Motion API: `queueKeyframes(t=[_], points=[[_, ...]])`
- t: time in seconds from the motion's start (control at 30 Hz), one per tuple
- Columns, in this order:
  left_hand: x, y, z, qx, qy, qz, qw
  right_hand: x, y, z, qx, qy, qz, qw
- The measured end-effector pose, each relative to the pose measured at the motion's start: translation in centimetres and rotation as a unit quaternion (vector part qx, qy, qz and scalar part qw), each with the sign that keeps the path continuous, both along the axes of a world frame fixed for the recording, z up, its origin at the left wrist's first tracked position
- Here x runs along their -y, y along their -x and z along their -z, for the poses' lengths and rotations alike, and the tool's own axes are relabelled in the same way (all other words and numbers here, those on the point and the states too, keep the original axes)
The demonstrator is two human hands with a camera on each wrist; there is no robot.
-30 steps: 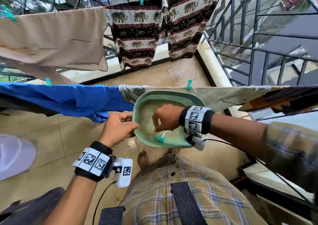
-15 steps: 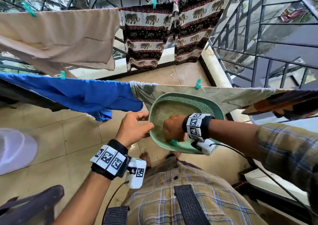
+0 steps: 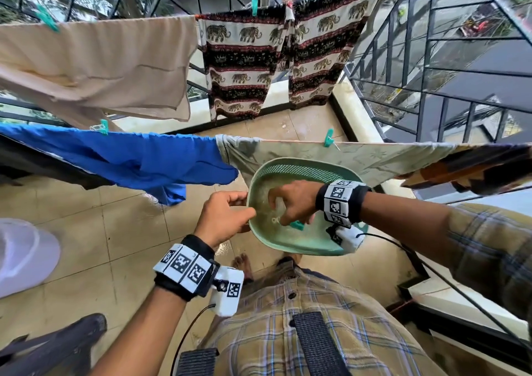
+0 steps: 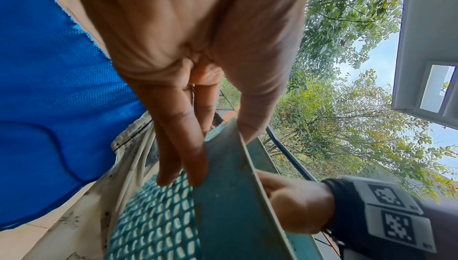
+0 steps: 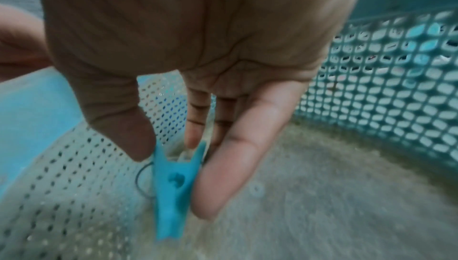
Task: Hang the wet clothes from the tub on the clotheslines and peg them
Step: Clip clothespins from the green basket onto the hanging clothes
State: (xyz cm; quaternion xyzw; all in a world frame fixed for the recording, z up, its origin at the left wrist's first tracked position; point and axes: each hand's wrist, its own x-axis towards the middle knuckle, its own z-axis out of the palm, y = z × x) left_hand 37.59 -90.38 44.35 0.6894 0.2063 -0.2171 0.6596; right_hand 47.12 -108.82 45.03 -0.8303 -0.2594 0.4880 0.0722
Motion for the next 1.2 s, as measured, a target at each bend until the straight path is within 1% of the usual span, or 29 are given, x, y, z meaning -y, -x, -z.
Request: queueKeyframes(t=[0.17,0.3,0.37,0.5,0.57,0.67,0.77,0.9,1.0,1.2], points=[[-0.6,-0.1,-0.1,0.001,0.003,0.004,1.0,-0.2,-0.5,-2.3,0.029,-0.049,0.018,0.998],[-1.1,-0.4,-0.2,0.009,0.007,0.01,1.0,-0.1,-0.3,-2.7,0.115,-0.067,0.03,0.991],[-1.3,-0.7,-0.3,0.016,0.003,0.016,1.0,-0.1,-0.2,-3.1,0.132,-0.082,0.042,0.987],[-1.3,-1.1,-0.6,0.019,0.0,0.029,0.999,0.5,0.5,-3.4,0.173,-0.083,0.047,0.98],[-1.0,-1.4,-0.8,0.014,0.001,0.039,0.999,1.1,1.0,-3.4,0.19,-0.084,0.065,0.976],[-0.4,-1.7,-0.8,0.009,0.003,0.057,0.998,2.4,1.4,-4.0,0.194,-0.09,0.094,0.972],[0.7,-2.1,-0.6,0.007,-0.005,0.071,0.997,4.2,1.8,-5.2,0.205,-0.111,0.126,0.964],[2.6,-2.5,-0.7,0.01,-0.023,0.1,0.995,7.7,2.2,-6.0,0.23,-0.116,0.185,0.948],[4.5,-3.0,-1.4,0.008,-0.033,0.117,0.993,10.4,2.6,-6.4,0.25,-0.128,0.203,0.938],[10.5,-4.2,-2.5,0.01,-0.049,0.144,0.988,17.7,4.1,-6.9,0.268,-0.162,0.238,0.92]])
